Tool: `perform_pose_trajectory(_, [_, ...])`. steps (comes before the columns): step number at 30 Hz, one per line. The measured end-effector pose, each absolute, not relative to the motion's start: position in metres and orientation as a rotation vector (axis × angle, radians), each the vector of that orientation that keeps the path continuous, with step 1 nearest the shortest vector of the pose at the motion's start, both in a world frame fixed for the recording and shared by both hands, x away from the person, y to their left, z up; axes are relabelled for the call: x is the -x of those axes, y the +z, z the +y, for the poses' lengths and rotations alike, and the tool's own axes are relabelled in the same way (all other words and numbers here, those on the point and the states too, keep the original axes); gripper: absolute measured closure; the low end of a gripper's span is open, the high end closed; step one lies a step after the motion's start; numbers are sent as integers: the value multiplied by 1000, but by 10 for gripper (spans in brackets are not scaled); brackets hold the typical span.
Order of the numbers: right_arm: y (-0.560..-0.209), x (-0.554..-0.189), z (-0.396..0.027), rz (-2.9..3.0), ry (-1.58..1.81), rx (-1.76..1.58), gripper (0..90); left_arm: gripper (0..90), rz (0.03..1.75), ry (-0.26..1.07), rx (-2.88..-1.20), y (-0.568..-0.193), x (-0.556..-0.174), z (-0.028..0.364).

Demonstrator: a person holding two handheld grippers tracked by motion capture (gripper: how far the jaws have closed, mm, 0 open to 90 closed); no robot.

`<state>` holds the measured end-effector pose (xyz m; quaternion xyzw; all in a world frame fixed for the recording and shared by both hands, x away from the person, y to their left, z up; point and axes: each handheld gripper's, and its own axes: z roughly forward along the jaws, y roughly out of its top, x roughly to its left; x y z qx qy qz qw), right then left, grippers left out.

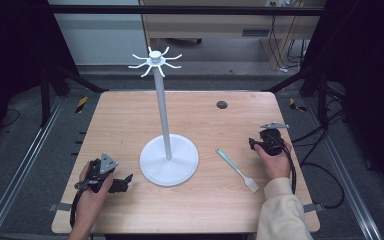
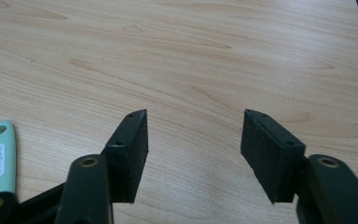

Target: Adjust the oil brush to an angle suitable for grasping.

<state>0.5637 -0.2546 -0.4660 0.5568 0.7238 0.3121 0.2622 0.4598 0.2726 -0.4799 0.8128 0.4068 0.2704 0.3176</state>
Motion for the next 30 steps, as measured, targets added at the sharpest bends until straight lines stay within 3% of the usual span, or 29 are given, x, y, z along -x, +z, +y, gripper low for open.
perform_pose_trajectory(19, [-469,-561,-205,2202,786,-1312,896,28,1066,710,-2145,-480,-460,272])
perform_pose_trajectory(30, [-480,-560,-175,2349,802,-1255,900,28,1065,712,-2144,-480,-460,272])
